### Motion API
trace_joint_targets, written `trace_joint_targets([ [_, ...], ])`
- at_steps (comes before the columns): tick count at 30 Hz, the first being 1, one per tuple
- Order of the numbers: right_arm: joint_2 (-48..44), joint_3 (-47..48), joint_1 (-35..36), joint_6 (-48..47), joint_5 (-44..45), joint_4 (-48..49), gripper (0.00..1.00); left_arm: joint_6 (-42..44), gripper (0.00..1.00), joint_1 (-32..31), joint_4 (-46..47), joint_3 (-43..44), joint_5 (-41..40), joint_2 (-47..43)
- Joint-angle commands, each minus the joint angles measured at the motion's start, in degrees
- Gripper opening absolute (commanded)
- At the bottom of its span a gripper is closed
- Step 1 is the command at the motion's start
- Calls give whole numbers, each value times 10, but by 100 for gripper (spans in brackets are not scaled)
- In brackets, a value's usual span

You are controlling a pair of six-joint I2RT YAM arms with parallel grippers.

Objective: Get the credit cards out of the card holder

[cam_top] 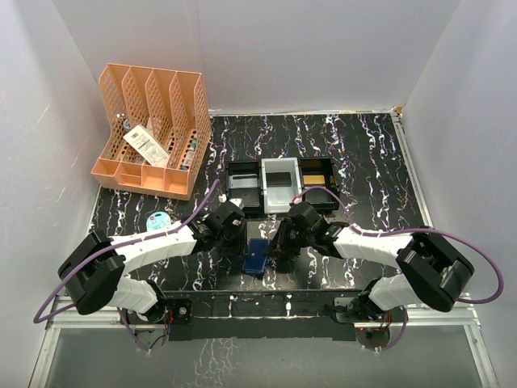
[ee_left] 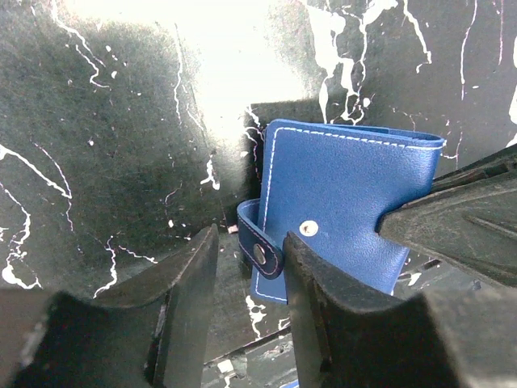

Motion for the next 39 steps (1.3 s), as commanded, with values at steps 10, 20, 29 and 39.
trace_joint_targets([
  [10,9,5,-3,-5,-4,13,0,13,17,2,-1,17,-3,17],
  [20,-3,40,-10,-38,0,-40,38,8,0,2,-4,20,12,-37],
  [29,-34,45,-14,-37,41,-88,54,-16,0,2,20,25,50,-85],
  [39,-3,40,-16,-16,11,-29,42,-39,0,-2,47,58,92,-98],
])
